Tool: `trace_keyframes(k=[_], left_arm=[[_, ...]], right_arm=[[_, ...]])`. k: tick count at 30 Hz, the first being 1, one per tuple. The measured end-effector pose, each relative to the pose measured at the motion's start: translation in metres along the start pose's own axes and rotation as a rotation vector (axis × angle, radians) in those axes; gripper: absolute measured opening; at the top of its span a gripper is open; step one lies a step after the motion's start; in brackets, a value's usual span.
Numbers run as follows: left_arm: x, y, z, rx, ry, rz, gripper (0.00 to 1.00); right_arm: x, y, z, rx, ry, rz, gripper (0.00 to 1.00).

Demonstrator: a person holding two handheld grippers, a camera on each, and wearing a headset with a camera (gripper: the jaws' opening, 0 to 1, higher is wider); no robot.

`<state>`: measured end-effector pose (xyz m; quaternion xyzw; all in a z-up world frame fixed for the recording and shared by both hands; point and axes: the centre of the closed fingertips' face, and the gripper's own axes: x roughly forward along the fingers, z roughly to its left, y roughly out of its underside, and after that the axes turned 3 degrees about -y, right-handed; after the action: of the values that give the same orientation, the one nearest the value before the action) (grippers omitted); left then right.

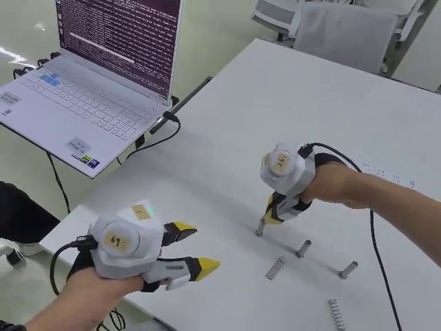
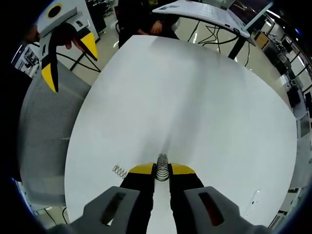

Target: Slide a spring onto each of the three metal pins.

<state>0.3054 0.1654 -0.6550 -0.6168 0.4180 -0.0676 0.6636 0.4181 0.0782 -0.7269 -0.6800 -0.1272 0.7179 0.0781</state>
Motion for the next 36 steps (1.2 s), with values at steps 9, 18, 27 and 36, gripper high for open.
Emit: trace_keyframes(k=[9, 18, 27, 36], left_arm=[[0.002, 0.0, 0.001, -0.005, 0.002, -0.001, 0.38], [0.003, 0.0, 0.003, -0.006, 0.003, 0.001, 0.38], [0.002, -0.001, 0.005, -0.008, -0.003, -0.003, 0.38], [0.002, -0.001, 0.006, -0.011, -0.008, -0.003, 0.38]], right_arm=[[0.001, -0.002, -0.003, 0.009, -0.01, 0.013, 0.09], [0.01, 0.0, -0.002, -0.018, -0.014, 0.072, 0.09], [0.023, 0.003, -0.004, -0.02, -0.015, 0.089, 0.09], [0.035, 0.007, -0.004, -0.003, -0.019, 0.096, 0.09]])
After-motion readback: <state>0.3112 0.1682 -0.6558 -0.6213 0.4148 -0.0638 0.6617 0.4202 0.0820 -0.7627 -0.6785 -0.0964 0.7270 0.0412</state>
